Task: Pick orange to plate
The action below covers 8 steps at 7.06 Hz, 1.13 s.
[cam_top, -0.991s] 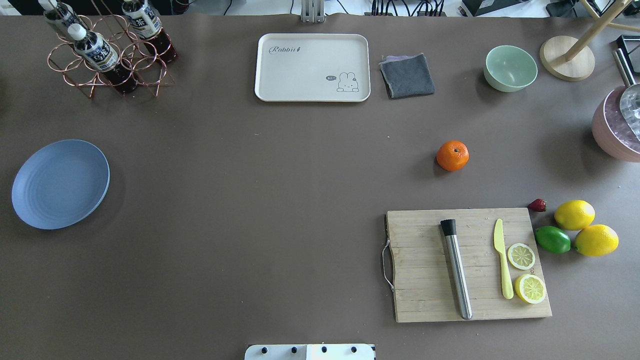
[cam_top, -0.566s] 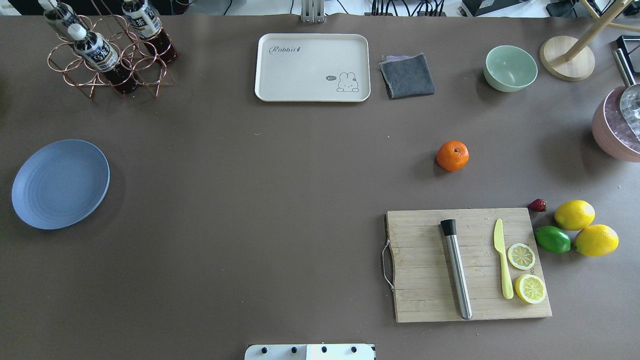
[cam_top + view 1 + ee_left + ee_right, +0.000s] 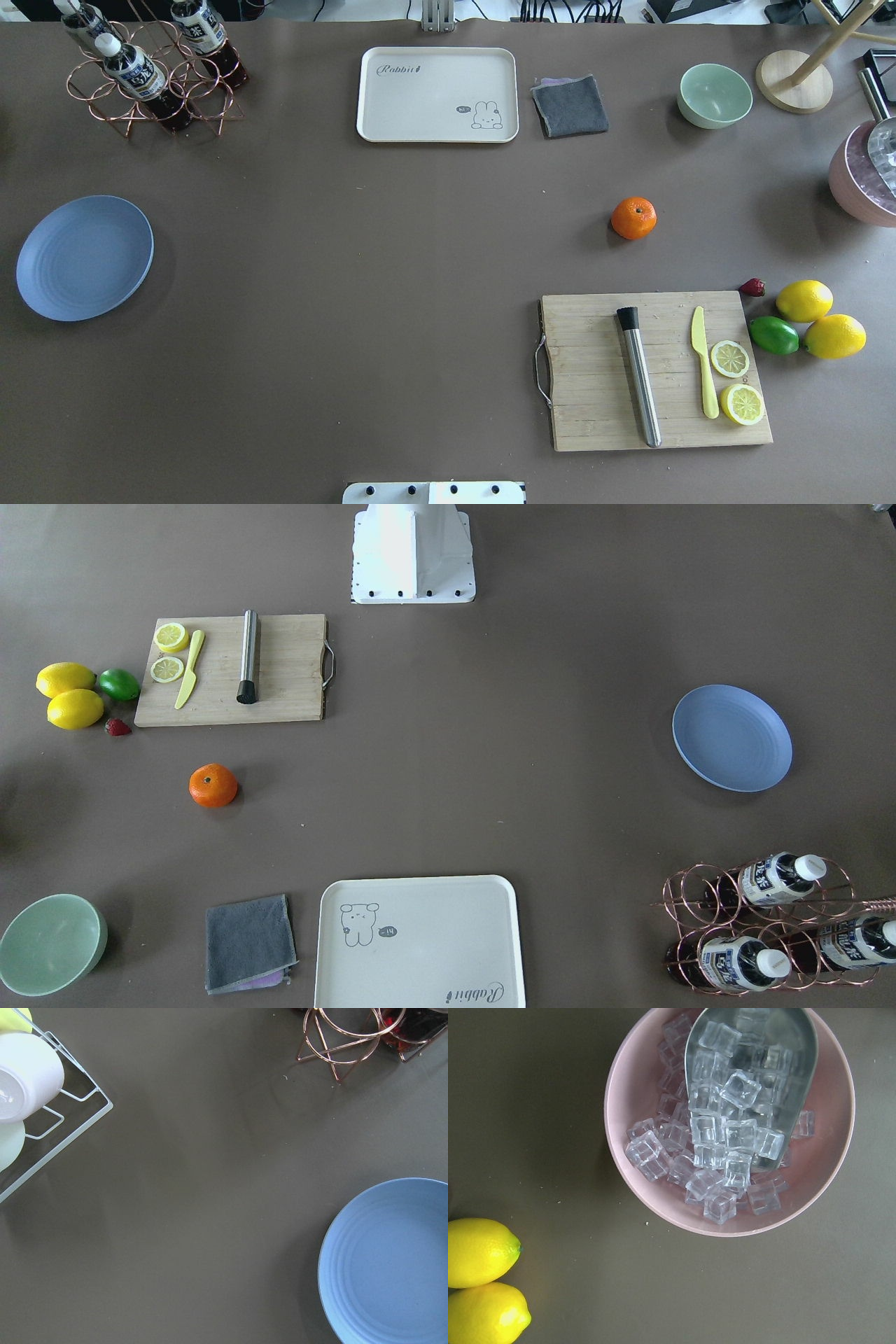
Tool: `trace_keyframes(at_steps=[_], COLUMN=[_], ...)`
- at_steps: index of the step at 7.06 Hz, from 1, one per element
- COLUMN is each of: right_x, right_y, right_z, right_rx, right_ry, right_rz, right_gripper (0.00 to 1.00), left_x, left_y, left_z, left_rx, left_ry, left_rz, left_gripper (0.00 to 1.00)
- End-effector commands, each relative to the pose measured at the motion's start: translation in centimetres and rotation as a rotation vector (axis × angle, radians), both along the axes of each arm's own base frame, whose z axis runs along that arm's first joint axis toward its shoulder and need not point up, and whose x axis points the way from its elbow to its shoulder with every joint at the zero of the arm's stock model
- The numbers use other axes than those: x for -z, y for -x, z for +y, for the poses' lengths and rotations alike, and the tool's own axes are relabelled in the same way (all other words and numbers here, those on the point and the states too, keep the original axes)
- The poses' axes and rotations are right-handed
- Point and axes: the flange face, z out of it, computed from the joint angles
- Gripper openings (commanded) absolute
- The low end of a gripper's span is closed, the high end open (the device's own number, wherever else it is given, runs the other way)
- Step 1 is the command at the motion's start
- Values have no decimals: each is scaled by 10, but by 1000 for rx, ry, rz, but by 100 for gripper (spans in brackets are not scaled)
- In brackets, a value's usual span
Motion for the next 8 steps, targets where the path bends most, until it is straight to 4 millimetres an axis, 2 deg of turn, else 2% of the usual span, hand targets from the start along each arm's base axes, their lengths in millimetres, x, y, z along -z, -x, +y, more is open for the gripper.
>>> trace_keyframes(at_steps=[1,3,4,5,6,8], right_x=[-1,-1,-7,-10,-13,-23], right_y=[0,1,1,3,5,5], right_z=[3,3,6,14,19,32], right_rx=[-2,-2,-5,-6,-6,-8], right_ry=[4,-9,-2,9,15,-7], right_rz=[-1,-17,-20,-53,-83,-91], right_gripper=[100,100,100,100,100,100], left_x=[1,6,4,4,-2,1], left_y=[-1,-12,-23,-24,-34,-52], left_z=[-3,-4,-5,-4,-2,-4], left_rx=[2,18,0,-3,-21,39], left_ry=[2,28,32,33,47,70], left_rz=[0,8,6,8,7,30], left_gripper=[97,97,97,97,98,98])
